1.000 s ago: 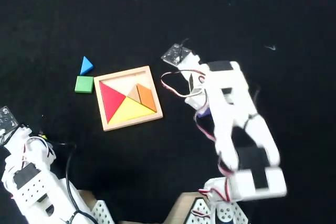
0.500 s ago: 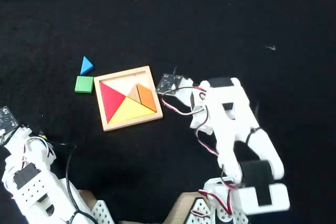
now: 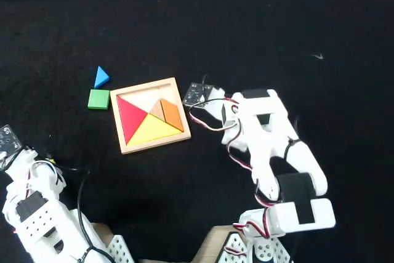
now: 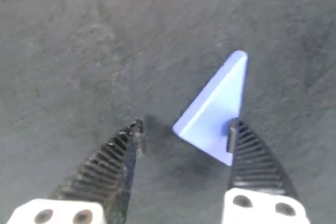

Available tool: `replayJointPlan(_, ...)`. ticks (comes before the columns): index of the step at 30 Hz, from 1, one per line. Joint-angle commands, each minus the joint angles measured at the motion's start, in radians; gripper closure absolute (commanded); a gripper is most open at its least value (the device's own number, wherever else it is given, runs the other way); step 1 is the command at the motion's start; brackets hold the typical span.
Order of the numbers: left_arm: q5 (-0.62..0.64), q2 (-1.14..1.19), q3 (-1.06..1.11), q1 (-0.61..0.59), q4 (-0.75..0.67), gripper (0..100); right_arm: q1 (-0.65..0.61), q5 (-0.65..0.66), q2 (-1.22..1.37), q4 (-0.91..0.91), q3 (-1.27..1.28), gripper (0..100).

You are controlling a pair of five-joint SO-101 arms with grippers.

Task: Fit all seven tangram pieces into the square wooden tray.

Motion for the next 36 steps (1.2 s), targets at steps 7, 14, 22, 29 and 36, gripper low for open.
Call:
replayJointPlan(7, -0.005, -0.012, -0.005, 0.012, -0.021, 85, 0.052, 0.014, 0.076, -0.017, -0.068, 80.2)
replayJointPlan(14, -0.005, -0.012, -0.005, 0.012, -0.021, 85, 0.091, 0.014, 0.071, -0.014, -0.131, 80.2)
replayJointPlan(22, -0.005, -0.012, -0.005, 0.012, -0.021, 85, 0.083, -0.092, -0.025, 0.117, -0.168, 79.6)
replayJointPlan(29, -0.005, -0.012, -0.005, 0.012, -0.021, 85, -0.052, -0.207, -0.239, 0.245, -0.084, 79.6)
replayJointPlan(36, -0.005, -0.012, -0.005, 0.012, -0.021, 85, -0.126, -0.324, -0.208, 0.063, 0.005, 69.4)
